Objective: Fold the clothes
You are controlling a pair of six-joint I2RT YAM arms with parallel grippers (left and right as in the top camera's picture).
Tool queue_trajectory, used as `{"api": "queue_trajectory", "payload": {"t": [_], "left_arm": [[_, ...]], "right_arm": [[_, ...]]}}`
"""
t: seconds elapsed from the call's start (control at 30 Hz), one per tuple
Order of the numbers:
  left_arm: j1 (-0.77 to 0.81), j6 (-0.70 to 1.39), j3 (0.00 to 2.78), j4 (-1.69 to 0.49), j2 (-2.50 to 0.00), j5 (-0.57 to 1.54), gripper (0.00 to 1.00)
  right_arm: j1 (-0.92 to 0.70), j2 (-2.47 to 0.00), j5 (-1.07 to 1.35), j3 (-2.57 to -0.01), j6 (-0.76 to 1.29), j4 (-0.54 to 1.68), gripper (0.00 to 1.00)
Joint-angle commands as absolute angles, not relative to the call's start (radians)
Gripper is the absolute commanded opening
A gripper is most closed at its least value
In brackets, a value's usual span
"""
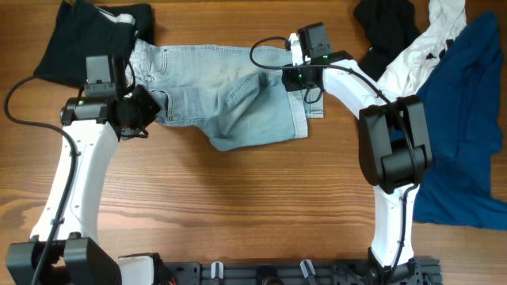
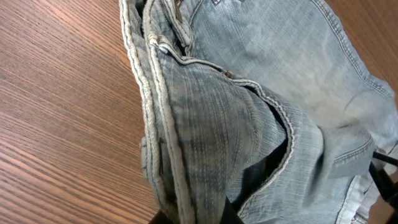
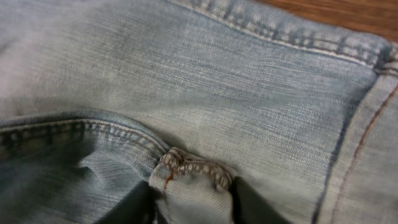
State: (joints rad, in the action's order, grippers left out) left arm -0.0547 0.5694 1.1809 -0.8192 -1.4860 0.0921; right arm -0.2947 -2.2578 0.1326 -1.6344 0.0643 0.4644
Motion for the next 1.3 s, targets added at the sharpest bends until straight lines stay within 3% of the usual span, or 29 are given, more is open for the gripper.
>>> {"api": "queue_trajectory", "payload": {"t": [0.0, 0.03, 0.43, 0.77, 1.0, 1.27], "left_arm": [[-0.063, 0.553, 1.178, -0.81, -1.485, 0.1, 0.04], [-0.063, 0.553, 1.178, -0.808, -1.485, 0.1, 0.04], [-0.063, 0.553, 1.178, -0.802, -1.485, 0.101, 0.04], [-0.063, 0.508, 1.178, -0.852, -1.434, 0.119, 0.04], [-0.083, 0.481, 1.178, -1.005, -1.372, 0.126, 0.04], [-0.234, 0.469, 1.178, -1.184, -1.363, 0.228, 0.04]], "right_arm": [[-0.306, -2.279, 0.15, -1.644, 0.112, 0.461, 0.08], [-0.302, -2.271, 0.15, -1.644, 0.121, 0.464, 0.04], [-0.259, -2.026, 0.15, -1.644, 0.133, 0.655, 0.04], [-0.248, -1.837, 0.162, -1.644, 0.12, 1.013, 0.04], [-0.248, -1.812, 0.195, -1.644, 0.104, 1.295, 0.04], [-0.25, -1.699, 0.396, -1.641, -0.097, 1.238, 0.04]]}}
